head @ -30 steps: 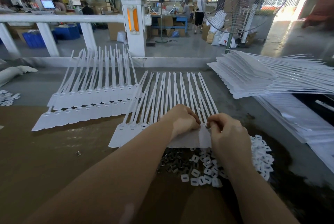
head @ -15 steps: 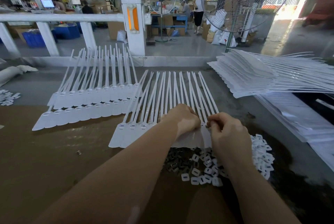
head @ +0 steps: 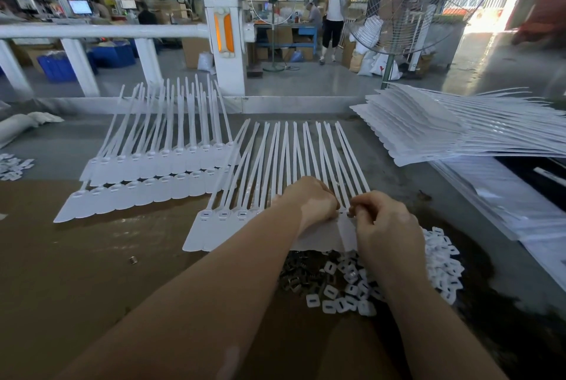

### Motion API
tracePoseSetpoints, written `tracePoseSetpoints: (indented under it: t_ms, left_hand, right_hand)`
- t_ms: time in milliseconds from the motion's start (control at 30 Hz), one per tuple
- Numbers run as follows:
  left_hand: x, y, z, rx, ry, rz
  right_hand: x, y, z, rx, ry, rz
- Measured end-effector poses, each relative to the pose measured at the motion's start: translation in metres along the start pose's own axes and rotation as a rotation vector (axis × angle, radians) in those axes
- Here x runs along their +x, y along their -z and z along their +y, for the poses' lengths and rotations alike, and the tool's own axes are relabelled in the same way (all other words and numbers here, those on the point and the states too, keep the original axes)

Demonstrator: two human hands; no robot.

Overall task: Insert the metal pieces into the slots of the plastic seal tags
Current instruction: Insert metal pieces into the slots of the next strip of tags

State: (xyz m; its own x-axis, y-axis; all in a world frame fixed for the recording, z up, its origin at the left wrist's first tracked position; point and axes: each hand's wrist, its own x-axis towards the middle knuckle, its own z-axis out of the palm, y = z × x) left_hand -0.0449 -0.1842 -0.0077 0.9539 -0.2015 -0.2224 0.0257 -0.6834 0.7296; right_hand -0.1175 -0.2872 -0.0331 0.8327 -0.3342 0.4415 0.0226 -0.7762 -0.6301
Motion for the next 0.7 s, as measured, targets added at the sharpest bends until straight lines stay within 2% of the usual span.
tracePoseSetpoints:
  t_ms: [333, 467, 700]
  left_hand:
    - [-0.006, 0.016, -0.006, -0.071, -0.099, -0.052]
    - [-0.01, 0.029, -0.016, -0.17, -0.146, 0.032]
    - [-0.03, 0.063, -0.052, -0.287, -0.156, 0.292]
  right_hand:
    - [0.0, 0.0, -0.003, -0.049, 0.002, -0.022]
    - [-0.001, 0.001, -0.006, -0.078, 0.004, -0.042]
    - [-0.003, 0.0, -0.006, -0.084, 0.03, -0.025]
